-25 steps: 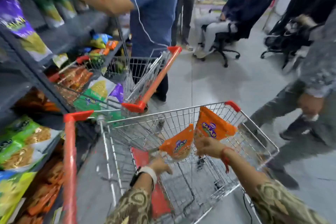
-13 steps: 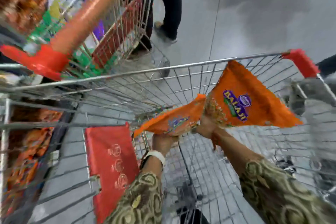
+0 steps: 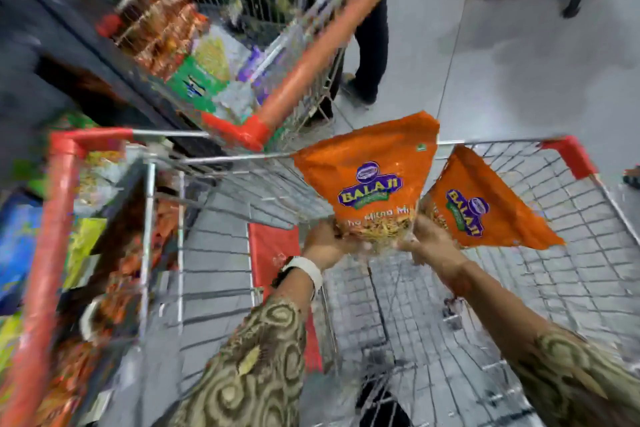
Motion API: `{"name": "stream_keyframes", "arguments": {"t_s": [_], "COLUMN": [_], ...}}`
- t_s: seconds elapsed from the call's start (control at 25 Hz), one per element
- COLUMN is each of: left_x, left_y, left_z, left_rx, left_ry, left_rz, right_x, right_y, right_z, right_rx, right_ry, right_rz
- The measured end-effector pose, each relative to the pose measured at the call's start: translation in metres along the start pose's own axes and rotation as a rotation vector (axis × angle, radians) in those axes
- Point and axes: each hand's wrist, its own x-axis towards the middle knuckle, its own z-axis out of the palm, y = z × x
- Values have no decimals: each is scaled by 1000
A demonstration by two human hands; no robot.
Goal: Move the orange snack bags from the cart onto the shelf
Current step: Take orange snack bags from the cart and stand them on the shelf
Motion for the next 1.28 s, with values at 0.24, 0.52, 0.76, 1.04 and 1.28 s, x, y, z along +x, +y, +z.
{"name": "stream_keyframes", "arguments": {"t_s": [0.24, 0.52, 0.76, 1.04, 1.28], "left_x": [-128, -331, -501, -637, -684], "left_y": [102, 142, 68, -72, -196], "left_z": [-91, -250, -411, -579, -734], "left_rx": [219, -14, -160, -192, -252], "left_ry": [71, 616, 1176, 1522, 1546], "left_rz": [378, 555, 522, 441, 333], "right_x": [-98, -167, -213, -270, -279], "right_y": [-131, -329, -453, -506, -515], "right_z": [15, 140, 385, 691, 903], "right_rx": [87, -68, -165, -165, -238], "right_ry": [18, -227, -573, -910, -1001], "right_rz": [-338, -845, -1118, -1182, -1153]}}
